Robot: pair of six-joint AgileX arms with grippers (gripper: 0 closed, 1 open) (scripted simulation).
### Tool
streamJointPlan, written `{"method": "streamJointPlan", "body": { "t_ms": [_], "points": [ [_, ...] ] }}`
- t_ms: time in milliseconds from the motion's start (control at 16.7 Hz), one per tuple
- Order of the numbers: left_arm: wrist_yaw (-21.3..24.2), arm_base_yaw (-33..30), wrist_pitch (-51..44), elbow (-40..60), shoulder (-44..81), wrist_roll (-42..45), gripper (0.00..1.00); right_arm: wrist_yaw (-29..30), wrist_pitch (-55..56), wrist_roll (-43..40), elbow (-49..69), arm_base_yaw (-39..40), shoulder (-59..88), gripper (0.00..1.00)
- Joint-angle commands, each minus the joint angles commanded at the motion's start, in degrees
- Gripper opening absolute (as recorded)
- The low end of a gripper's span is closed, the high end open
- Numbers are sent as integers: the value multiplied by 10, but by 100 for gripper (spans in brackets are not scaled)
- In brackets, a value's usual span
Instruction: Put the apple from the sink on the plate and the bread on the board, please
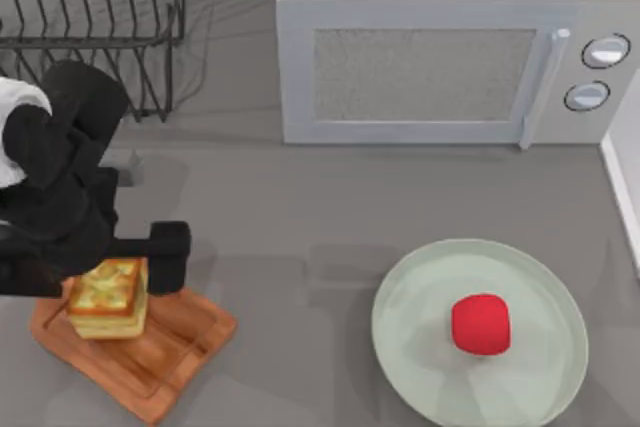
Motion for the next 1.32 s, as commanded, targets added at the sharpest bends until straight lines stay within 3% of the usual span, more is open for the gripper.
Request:
{"method": "streamJointPlan", "body": {
  "t_ms": [300, 960, 1320],
  "points": [
    [0, 34, 88, -106, -185, 32, 100, 0, 0, 0, 0, 0, 0, 100],
    [2, 137, 339, -438, -791, 128, 100, 0, 0, 0, 0, 0, 0, 100],
    [1, 168, 432, -520, -923, 159, 100, 0, 0, 0, 0, 0, 0, 100]
  ]
}}
